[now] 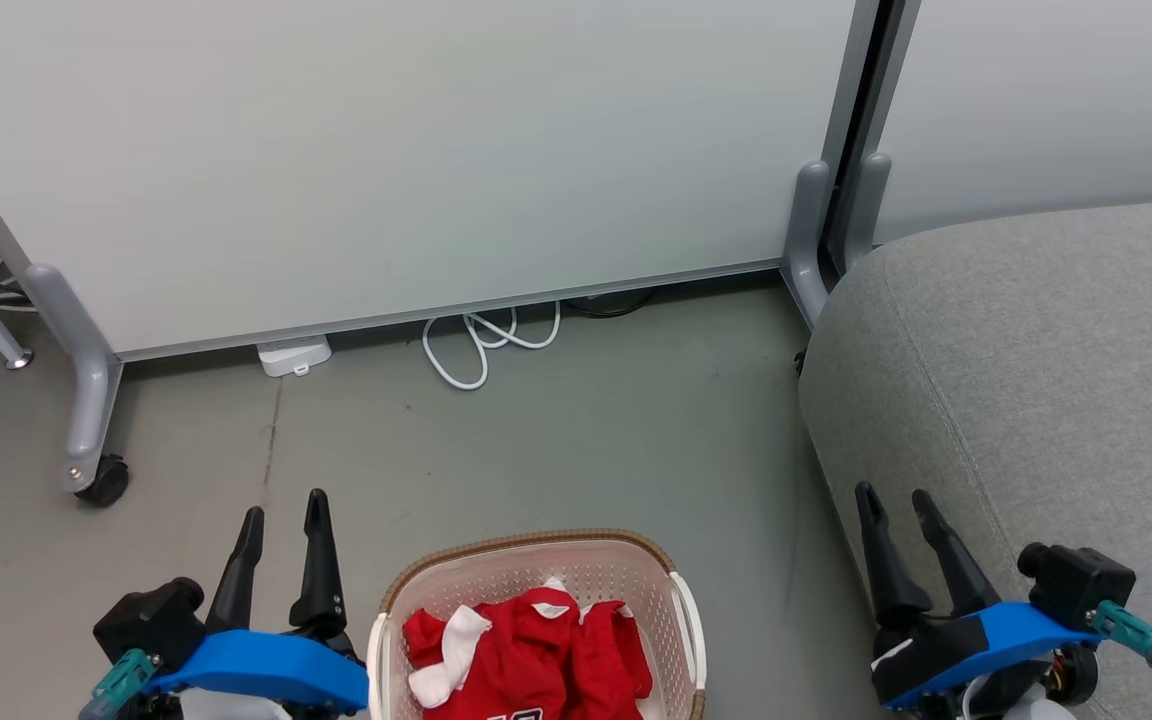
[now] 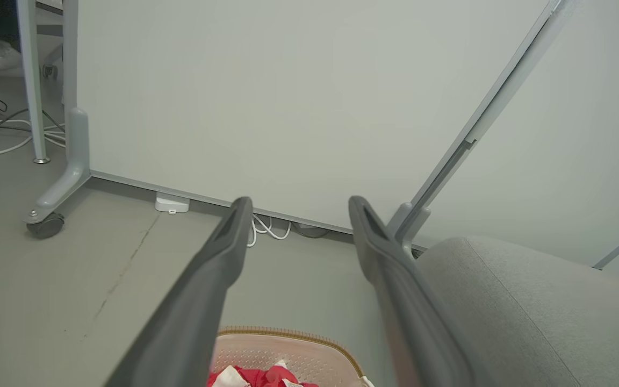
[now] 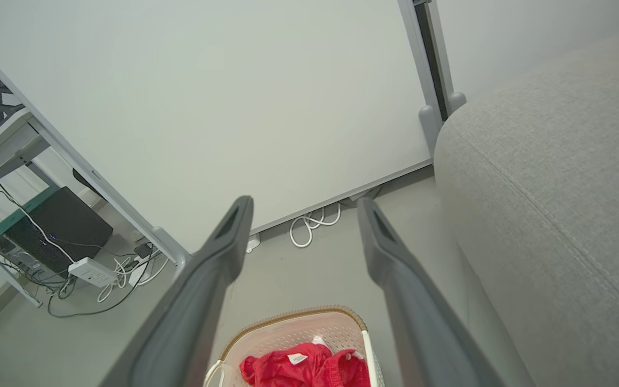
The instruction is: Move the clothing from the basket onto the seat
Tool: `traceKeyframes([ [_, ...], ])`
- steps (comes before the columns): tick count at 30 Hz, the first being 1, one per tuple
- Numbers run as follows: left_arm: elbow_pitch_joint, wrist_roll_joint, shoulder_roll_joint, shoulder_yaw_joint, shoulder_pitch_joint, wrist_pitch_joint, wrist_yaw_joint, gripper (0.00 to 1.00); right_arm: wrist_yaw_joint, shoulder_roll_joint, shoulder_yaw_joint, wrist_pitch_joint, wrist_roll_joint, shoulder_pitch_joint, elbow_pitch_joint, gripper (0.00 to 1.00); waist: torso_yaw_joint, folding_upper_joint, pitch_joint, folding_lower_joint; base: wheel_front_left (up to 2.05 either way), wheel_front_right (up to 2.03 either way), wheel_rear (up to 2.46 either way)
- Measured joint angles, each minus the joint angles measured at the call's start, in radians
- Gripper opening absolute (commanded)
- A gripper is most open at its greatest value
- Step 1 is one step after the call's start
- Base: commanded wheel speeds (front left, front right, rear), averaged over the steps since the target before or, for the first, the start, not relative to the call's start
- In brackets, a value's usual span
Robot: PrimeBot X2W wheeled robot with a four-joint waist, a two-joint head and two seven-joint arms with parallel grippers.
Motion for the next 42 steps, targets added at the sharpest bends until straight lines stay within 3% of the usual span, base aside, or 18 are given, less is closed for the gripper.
traceKeyframes([
  [26,0.03,0.195,0.003,-0.016,-0.005,-0.061,-0.006,1.0,0.0,-0.002,0.017,-0.056,-0.229,-0.02,0.021,1.0,0.007,0.0,-0.006,0.0,0.0,0.0,0.0],
  [42,0.033,0.265,0.005,-0.02,-0.005,-0.088,-0.012,1.0,0.001,-0.004,0.019,-0.086,-0.309,-0.028,0.027,1.0,0.011,0.0,-0.003,0.0,0.0,0.0,0.0],
])
